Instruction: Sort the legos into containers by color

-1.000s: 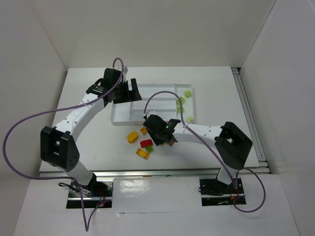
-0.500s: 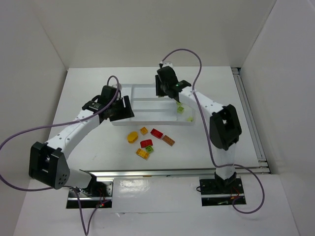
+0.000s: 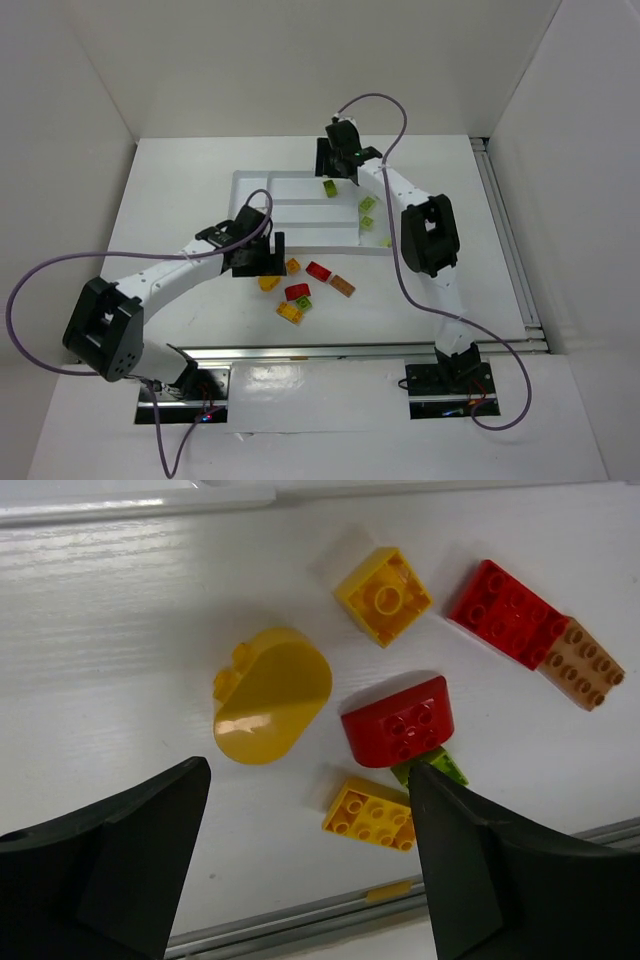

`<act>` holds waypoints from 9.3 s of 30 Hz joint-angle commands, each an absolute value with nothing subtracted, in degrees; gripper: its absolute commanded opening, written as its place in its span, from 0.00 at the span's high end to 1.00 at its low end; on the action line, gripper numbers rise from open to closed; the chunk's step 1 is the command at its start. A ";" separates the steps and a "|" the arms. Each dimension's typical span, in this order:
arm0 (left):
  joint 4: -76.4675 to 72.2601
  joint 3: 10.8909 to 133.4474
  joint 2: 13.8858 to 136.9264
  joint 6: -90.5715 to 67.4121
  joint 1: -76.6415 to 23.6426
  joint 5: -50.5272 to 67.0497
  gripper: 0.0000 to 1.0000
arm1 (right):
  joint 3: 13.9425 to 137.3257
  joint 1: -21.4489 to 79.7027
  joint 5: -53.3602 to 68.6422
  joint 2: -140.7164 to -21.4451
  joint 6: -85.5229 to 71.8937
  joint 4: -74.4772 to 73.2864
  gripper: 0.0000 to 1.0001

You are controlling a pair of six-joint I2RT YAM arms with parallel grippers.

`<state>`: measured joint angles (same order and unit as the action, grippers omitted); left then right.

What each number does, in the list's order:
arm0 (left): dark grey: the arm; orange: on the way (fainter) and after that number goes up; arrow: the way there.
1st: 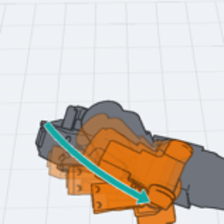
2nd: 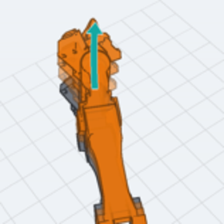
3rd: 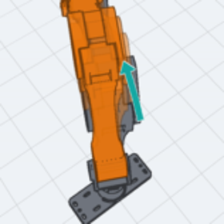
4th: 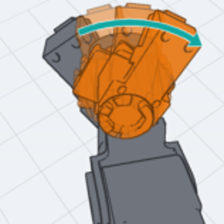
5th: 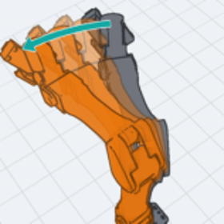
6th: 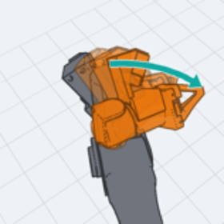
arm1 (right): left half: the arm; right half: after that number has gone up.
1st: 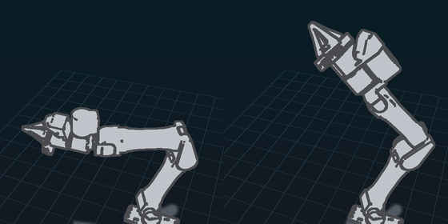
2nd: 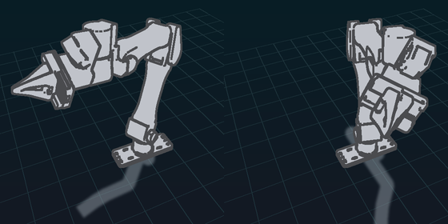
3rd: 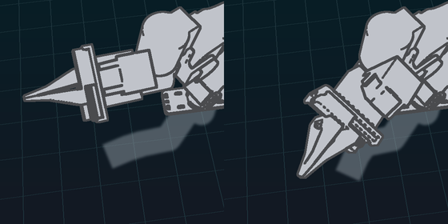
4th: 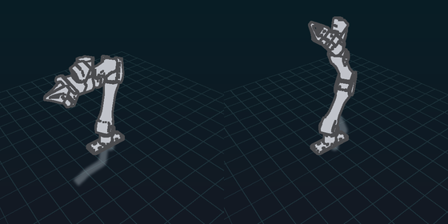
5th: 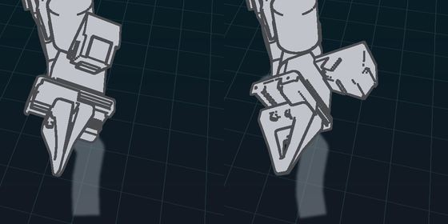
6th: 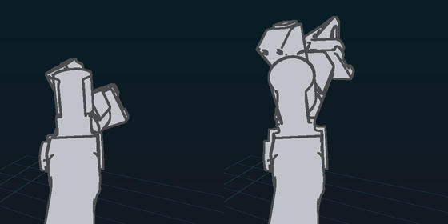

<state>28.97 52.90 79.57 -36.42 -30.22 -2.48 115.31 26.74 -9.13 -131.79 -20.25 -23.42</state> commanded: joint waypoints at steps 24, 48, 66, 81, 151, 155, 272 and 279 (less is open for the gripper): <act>28.65 58.62 93.08 -39.11 -30.94 -10.28 0.34 | 90.71 25.84 -13.80 -104.33 -22.06 -19.95 0.13; 37.27 99.66 114.43 -34.37 -12.40 -10.47 0.26 | 75.68 25.22 -15.56 -88.51 -23.64 -22.85 0.13; 38.07 73.76 96.59 -46.73 -36.11 -14.24 0.16 | 69.70 25.22 -15.03 -86.22 -25.49 -22.76 0.13; 37.01 73.57 105.64 -59.41 -37.88 -14.68 0.18 | 67.94 25.22 -15.03 -83.06 -24.96 -23.29 0.13; 44.13 55.64 84.30 -50.10 -48.08 -6.68 0.17 | 63.98 25.22 -12.74 -81.91 -25.49 -22.24 0.13; 41.49 55.02 84.37 -48.35 -45.45 -4.57 0.17 | 63.46 25.22 -12.74 -81.91 -25.49 -22.24 0.13; 44.03 80.53 90.81 -29.09 -27.14 -12.30 0.09 | 63.81 42.43 -19.32 -85.94 -24.43 -26.63 0.13; 44.03 76.90 87.54 -31.11 -28.39 -12.83 0.10 | 62.06 45.79 -14.42 -92.72 -18.65 -24.62 0.13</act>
<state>44.16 77.06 89.01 -30.41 -28.53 -12.62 63.00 46.26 -15.79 -91.50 -22.57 -24.60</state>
